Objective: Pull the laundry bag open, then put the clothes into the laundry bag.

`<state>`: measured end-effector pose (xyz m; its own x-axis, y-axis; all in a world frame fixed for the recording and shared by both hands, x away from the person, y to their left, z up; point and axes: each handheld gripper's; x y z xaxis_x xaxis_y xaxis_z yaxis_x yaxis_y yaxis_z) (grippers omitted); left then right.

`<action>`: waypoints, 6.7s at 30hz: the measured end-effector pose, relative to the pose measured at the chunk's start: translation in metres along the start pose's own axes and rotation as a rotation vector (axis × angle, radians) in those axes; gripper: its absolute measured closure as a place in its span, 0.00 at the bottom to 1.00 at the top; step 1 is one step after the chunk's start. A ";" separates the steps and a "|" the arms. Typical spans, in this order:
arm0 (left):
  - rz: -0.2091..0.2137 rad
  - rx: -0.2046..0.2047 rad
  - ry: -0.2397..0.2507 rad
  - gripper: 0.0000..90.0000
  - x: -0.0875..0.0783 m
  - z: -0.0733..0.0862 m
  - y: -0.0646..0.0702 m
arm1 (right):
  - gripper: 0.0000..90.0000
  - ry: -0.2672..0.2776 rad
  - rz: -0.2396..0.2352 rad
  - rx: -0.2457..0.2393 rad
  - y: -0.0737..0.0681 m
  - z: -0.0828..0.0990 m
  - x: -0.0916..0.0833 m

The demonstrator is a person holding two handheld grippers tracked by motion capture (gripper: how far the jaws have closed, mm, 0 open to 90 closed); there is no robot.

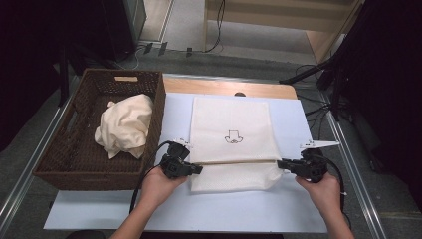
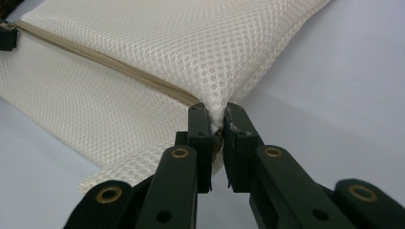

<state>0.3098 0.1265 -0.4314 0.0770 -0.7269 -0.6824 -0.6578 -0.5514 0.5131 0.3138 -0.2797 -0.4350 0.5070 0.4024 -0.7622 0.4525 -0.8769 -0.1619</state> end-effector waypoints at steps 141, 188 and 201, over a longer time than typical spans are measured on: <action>0.045 0.128 0.054 0.40 -0.024 0.025 0.031 | 0.42 0.109 -0.055 -0.181 -0.085 -0.024 0.049; 0.039 0.124 0.039 0.40 -0.019 0.026 0.029 | 0.85 0.041 0.044 -0.207 -0.093 -0.027 0.091; 0.047 0.124 0.042 0.41 -0.019 0.025 0.029 | 0.94 0.128 0.003 -0.143 -0.088 -0.039 0.068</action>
<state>0.2703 0.1347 -0.4166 0.0734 -0.7687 -0.6354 -0.7486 -0.4634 0.4741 0.3368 -0.1645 -0.4486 0.5931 0.4383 -0.6753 0.5463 -0.8353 -0.0623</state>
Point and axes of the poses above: each handheld gripper's, and its own axes: x roughly forward along the jaws, z roughly out of its underside, y roughly to its right, and after that the axes turned 11 degrees about z, right-handed
